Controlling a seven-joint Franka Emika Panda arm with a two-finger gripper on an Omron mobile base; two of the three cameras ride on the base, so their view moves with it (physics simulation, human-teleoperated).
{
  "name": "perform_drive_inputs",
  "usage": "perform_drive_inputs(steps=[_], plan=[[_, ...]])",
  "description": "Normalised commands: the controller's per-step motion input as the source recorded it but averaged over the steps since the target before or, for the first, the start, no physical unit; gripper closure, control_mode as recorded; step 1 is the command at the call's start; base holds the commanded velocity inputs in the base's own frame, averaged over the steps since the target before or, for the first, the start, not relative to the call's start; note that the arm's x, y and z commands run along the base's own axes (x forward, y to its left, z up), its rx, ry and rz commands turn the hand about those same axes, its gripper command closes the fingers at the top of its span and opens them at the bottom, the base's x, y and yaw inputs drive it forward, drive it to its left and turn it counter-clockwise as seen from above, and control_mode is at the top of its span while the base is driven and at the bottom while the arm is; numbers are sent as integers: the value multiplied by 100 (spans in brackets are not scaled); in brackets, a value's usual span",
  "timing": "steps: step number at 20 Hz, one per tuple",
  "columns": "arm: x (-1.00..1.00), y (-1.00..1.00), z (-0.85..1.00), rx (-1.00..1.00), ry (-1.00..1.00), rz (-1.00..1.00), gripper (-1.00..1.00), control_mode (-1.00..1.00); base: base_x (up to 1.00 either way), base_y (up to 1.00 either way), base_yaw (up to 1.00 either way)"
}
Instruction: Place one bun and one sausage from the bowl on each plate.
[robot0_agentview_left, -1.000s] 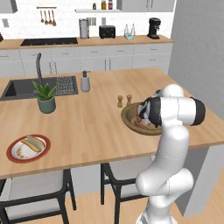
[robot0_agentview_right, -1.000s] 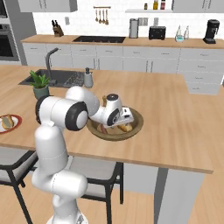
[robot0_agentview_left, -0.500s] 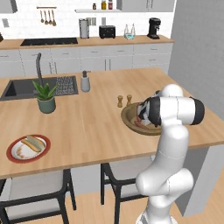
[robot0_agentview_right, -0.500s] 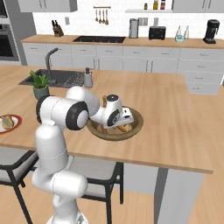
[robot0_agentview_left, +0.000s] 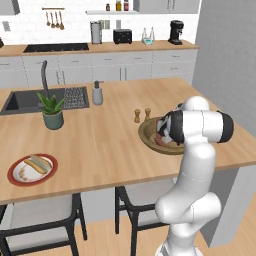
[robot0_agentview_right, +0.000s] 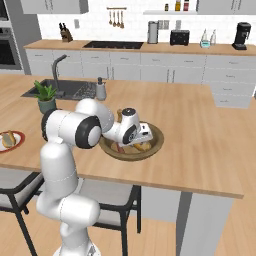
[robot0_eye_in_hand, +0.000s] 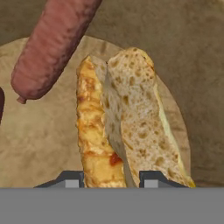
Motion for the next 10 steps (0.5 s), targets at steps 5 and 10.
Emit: perform_drive_inputs(steps=[5, 10], plan=[[0, 0, 4, 0, 0, 0, 100, -100, 0, 0, 0], [0, 1, 51, -4, -6, 0, 100, -100, 0, 0, 0]])
